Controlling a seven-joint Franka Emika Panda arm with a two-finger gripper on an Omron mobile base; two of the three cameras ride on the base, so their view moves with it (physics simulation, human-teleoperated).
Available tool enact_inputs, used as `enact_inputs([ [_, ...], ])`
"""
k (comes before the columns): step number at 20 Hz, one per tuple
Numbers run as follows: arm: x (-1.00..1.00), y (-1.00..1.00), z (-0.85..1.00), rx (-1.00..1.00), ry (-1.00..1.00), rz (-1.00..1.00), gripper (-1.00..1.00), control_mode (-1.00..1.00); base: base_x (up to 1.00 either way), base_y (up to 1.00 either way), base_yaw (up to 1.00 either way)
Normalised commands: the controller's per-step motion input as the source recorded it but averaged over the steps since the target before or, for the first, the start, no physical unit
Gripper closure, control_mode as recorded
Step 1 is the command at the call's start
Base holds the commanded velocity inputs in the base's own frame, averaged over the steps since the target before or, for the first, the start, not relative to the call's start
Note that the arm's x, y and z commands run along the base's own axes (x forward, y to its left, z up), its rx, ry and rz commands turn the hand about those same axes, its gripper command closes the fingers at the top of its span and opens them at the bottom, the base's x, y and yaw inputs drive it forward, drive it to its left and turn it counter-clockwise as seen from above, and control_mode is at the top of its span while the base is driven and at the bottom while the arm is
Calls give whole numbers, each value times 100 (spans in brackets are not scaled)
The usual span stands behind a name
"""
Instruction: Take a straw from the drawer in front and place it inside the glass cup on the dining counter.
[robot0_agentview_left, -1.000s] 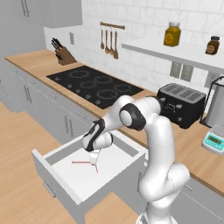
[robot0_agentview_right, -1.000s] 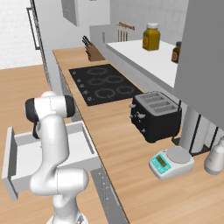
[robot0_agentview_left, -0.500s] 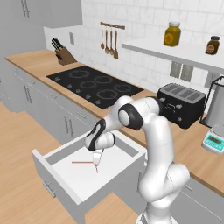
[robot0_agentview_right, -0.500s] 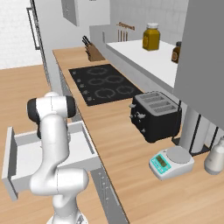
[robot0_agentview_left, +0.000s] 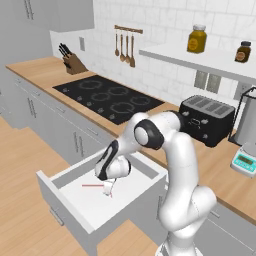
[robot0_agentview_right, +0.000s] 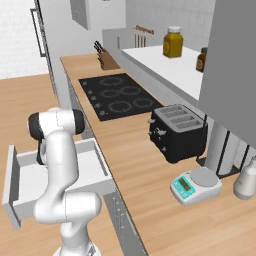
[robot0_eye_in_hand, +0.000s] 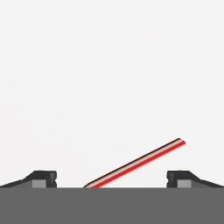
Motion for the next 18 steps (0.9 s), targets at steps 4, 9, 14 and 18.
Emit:
enact_inputs([
  [4, 20, 42, 0, -23, 0, -36, -100, -100, 0, 0, 0],
  [9, 22, 56, -7, -24, 0, -33, 100, -100, 0, 0, 0],
  [14, -10, 69, -10, -14, 0, -34, 100, -100, 0, 0, 0],
  [18, -9, 47, -3, -4, 5, -35, 100, -100, 0, 0, 0],
])
